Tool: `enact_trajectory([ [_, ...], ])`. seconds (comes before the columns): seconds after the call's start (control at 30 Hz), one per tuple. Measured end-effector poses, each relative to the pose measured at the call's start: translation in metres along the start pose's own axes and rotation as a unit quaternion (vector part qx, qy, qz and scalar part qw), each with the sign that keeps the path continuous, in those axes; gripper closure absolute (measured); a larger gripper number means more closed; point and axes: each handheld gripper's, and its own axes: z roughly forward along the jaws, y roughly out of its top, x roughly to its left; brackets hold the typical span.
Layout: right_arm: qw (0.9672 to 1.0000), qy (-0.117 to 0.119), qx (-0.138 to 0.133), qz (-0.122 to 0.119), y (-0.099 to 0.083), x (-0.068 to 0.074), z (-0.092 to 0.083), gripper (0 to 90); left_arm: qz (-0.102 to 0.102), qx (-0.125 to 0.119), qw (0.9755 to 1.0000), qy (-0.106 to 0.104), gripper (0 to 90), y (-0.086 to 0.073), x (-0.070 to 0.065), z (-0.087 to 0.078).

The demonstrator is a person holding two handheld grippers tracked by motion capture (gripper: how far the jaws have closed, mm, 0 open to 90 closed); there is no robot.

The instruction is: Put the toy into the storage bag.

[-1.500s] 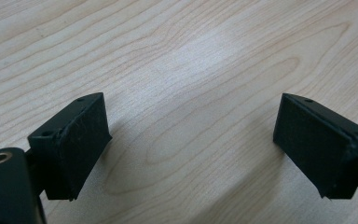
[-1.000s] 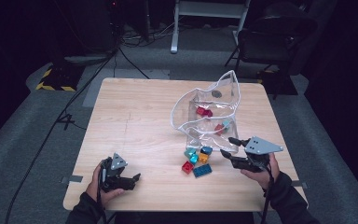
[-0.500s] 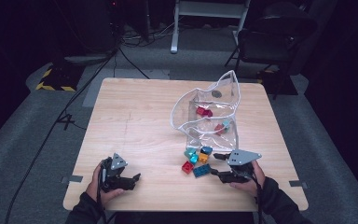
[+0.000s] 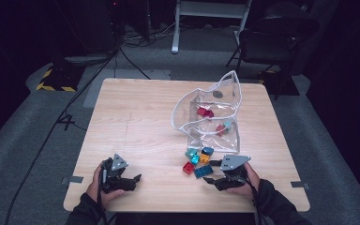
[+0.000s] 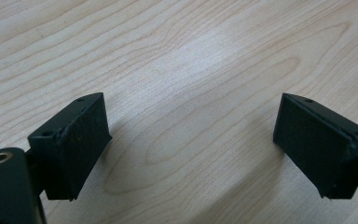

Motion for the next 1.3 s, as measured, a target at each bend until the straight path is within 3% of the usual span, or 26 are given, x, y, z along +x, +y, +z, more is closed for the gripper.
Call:
enact_trajectory([
  [0.27, 0.9996, 0.007, 0.011, 0.024, -0.005, -0.007, 0.014, 32.2, 0.000, 0.000, 1.0000, 0.000, 10.8, 0.000, 0.000, 0.000],
  [0.53, 0.9996, 0.008, 0.018, 0.022, -0.002, -0.008, 0.020, 29.9, 0.000, 0.000, 1.0000, 0.000, 10.7, 0.000, 0.000, 0.000],
  [0.7, 0.9996, 0.020, 0.013, 0.017, -0.003, -0.007, 0.019, 40.0, -0.001, 0.000, 1.0000, 0.000, 10.7, 0.000, 0.000, 0.000],
  [1.03, 0.9997, 0.025, 0.006, 0.007, -0.008, -0.004, 0.011, 58.3, 0.000, 0.000, 1.0000, 0.000, 10.8, 0.000, 0.000, 0.000],
  [1.3, 0.9998, 0.017, 0.007, 0.010, -0.014, -0.002, 0.004, 59.4, -0.001, 0.000, 1.0000, 0.000, 10.8, 0.000, 0.000, 0.000],
])
